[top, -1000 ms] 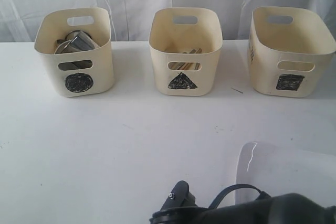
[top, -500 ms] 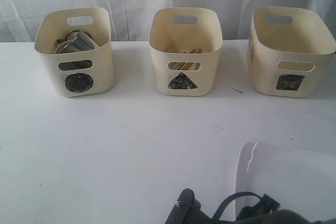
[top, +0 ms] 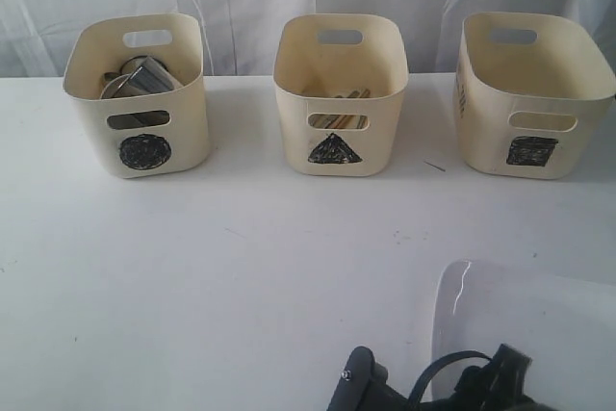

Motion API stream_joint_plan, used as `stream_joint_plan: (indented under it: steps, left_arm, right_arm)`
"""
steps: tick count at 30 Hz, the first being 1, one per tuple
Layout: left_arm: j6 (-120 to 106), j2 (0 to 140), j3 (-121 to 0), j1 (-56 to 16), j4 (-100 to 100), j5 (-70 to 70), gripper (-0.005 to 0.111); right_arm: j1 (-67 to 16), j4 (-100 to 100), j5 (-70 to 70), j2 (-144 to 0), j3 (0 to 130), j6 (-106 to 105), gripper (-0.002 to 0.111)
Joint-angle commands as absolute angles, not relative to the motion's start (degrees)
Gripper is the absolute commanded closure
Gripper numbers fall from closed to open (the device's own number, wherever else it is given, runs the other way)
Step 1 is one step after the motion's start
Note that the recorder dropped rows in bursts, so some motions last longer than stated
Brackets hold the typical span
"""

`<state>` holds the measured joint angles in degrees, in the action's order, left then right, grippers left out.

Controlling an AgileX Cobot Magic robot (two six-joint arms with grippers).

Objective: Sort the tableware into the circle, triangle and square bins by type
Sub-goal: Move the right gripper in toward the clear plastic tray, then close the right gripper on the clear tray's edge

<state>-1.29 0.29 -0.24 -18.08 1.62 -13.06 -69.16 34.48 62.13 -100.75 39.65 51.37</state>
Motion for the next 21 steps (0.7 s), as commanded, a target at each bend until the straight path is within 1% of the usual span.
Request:
stream_joint_plan:
  steps: [1,5,8,10,12,14,17,18,21]
  left_arm:
    - [-1.4,0.0,0.0,-17.9,1.6,-12.9,0.085]
    - [-1.4,0.0,0.0,-17.9,1.6,-12.9,0.085]
    - [-1.4,0.0,0.0,-17.9,1.6,-12.9,0.085]
    - [-1.4,0.0,0.0,-17.9,1.6,-12.9,0.085]
    - [-1.4,0.0,0.0,-17.9,1.6,-12.9,0.085]
    - [-1.4,0.0,0.0,-17.9,1.6,-12.9,0.085]
    - [-1.4,0.0,0.0,-17.9,1.6,-12.9,0.085]
    - [-1.4,0.0,0.0,-17.9,1.6,-12.9,0.085]
    - [-1.4,0.0,0.0,-17.9,1.6,-12.9,0.085]
  right_arm:
    - [-69.1,34.4,57.3,-102.5,38.0,51.9,0.041]
    - [-69.1,36.1,56.0,-103.4,37.8,52.8,0.044]
    - [-69.1,36.7,54.9,-103.6,37.8,52.8,0.052]
    - [-69.1,36.7,54.2,-103.6,37.8,52.8,0.061]
    - [-69.1,36.6,54.2,-103.6,37.8,52.8,0.072]
    - [-69.1,36.6,54.1,-103.6,37.9,52.8,0.087]
    - [-69.1,37.5,53.1,-103.4,37.9,52.8,0.104]
    - [-69.1,38.0,53.0,-103.4,37.9,52.8,0.108]
    - [-69.1,38.8,53.0,-102.9,38.3,52.8,0.108]
